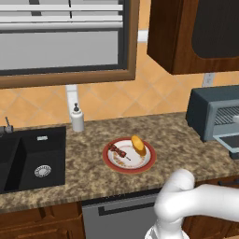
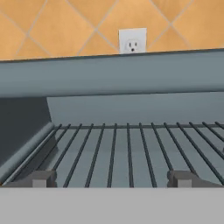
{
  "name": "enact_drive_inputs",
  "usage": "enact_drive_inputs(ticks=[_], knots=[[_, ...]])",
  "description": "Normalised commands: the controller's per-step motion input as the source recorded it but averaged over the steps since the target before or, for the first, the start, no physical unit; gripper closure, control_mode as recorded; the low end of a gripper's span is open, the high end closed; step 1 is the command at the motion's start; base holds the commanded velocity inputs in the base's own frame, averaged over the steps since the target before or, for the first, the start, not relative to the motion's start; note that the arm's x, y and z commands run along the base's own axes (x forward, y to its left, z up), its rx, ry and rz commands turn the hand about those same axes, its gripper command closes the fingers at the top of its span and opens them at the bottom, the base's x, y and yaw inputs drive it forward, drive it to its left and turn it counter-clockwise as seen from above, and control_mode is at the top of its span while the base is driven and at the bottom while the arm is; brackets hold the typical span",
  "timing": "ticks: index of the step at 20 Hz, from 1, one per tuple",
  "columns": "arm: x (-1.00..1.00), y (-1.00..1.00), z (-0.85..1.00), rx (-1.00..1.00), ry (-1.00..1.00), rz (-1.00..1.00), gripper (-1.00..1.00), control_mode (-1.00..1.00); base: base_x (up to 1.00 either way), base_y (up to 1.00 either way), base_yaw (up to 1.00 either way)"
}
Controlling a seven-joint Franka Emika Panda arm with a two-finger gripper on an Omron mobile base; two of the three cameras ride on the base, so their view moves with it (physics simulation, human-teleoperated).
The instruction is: Pick up the kebab skewer and baguette bread, and place them inside the toaster oven. Close the toaster oven door and start by setting the timer.
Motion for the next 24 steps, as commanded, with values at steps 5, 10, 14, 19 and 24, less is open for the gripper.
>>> enact_drive_inputs(ticks=[5,10,14,19,24], knots=[[0.04,-0.19,-0.02,0.0,0.01,0.0,-1.0,-1.0,0.0,0.0,0.0],[0.0,0.0,-0.05,0.0,0.07,-0.01,-1.0,-1.0,0.0,0.0,0.0],[0.0,0.0,-0.09,0.0,0.06,0.0,-1.0,-1.0,0.0,0.0,0.0],[0.0,0.0,-0.15,0.0,0.02,0.0,-1.0,-1.0,0.0,0.0,0.0],[0.0,0.0,-0.15,0.0,0.05,0.0,-1.0,-1.0,0.0,0.0,0.0]])
